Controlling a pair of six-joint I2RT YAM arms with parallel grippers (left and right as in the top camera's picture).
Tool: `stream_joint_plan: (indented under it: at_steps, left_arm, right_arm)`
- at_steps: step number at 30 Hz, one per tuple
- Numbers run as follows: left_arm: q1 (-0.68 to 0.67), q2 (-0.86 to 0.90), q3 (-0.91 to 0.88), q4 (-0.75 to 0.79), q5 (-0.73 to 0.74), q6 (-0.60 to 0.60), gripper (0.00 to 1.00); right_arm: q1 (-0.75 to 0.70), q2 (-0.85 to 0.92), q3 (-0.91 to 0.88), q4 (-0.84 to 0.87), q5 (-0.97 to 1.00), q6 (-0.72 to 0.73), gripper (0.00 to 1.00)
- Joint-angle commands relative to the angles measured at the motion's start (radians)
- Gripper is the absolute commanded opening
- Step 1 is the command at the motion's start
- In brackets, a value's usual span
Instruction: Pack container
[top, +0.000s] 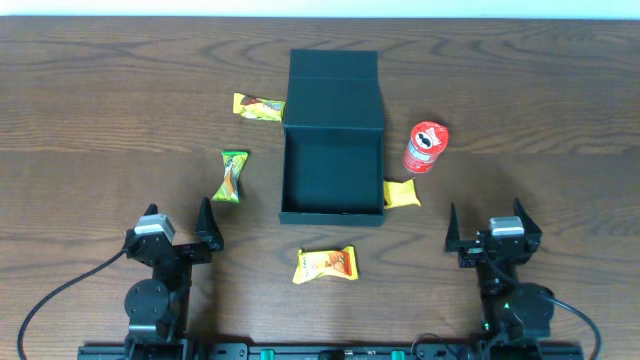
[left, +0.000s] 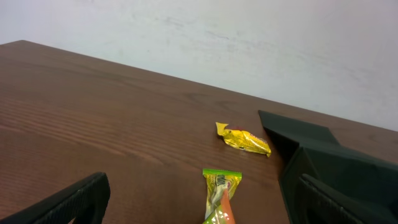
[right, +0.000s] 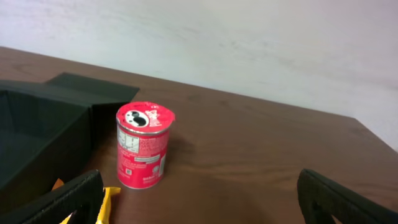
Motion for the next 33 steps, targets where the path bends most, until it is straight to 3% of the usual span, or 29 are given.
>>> stream_joint_plan:
  at_steps: [1,3,12,17,20,24,27,29,33]
  left_arm:
    - [0.003,-0.010,-0.012,-0.055,-0.009,0.026,0.95]
    - [0.003,-0.010,-0.012,-0.050,-0.024,0.038,0.95]
    - [0.003,-0.010,0.003,0.328,-0.174,0.040,0.95]
    - [0.003,0.021,0.163,0.337,-0.235,0.090,0.95]
    - [0.003,0.114,0.285,0.338,-0.233,0.155,0.95]
    - [0.003,0.416,0.515,0.389,-0.220,0.212,0.95]
    - [0.003,0.710,0.748,0.361,-0.073,0.303,0.96]
    - [0.003,0.874,0.889,0.283,-0.011,0.309,0.96]
    - [0.002,1.190,1.189,-0.003,0.054,0.307,0.95]
  right_arm:
    - [-0.008,-0.007,-0.002,0.029,-0.004,-0.010,0.99]
    - [-0.008,-0.007,-0.002,0.089,-0.002,-0.012,0.99]
    - [-0.008,0.000,0.010,0.445,0.126,-0.015,0.99]
    - [-0.009,0.089,0.125,0.499,0.254,-0.018,0.99]
    - [-0.008,0.242,0.247,0.571,0.262,-0.068,0.99]
    - [-0.008,0.591,0.523,0.577,0.262,-0.066,0.99]
    - [-0.008,0.911,0.810,0.520,0.192,-0.066,0.99]
    - [-0.008,1.077,0.993,0.396,0.086,-0.061,0.99]
    - [-0.002,1.297,1.306,-0.030,0.065,0.030,0.99]
